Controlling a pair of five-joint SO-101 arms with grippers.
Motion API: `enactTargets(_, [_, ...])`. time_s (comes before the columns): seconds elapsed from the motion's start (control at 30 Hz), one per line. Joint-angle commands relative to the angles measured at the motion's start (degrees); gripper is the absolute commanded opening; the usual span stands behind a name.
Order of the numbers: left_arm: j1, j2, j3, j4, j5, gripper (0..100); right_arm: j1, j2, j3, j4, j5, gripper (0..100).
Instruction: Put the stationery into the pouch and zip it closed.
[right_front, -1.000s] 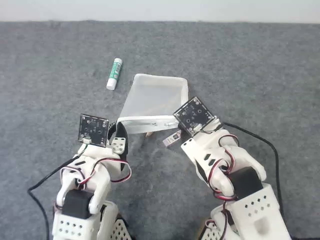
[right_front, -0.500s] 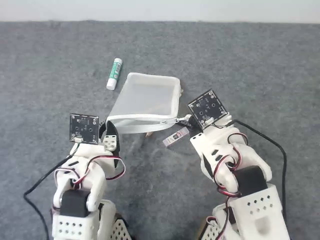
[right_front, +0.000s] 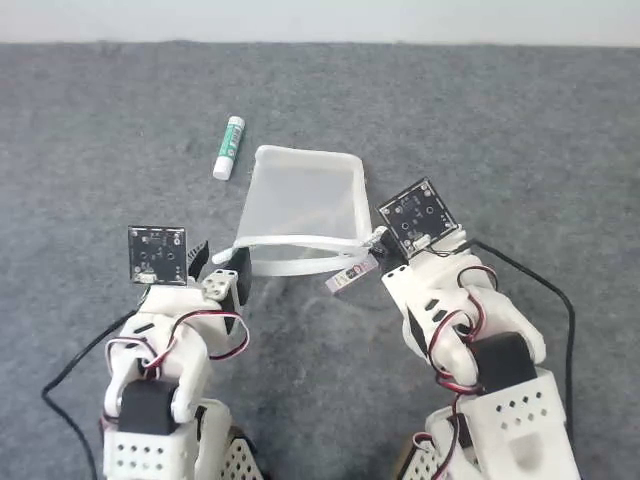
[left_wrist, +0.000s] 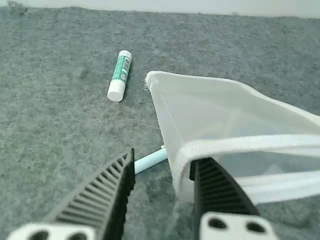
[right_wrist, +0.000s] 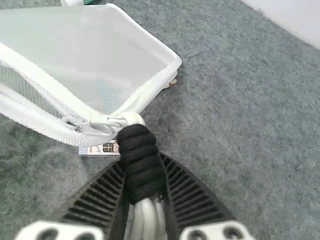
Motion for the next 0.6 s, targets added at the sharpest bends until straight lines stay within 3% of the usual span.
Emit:
enactTargets(0.0, [0.44,-0.35,-3.91,0.26,1.05,18,1.01,-1.71,-2.11,0.31,-0.7,0.7])
enactTargets(0.23, [0.97,1.49,-3.82,-1.49,1.05,18,0.92,-1.71,-2.2,0.22,-0.7,0.7])
enactTargets(0.57, [2.46,20.92,-8.84,-7.21,1.32,18,0.92,-8.13,-1.67,1.45,-0.7,0.7])
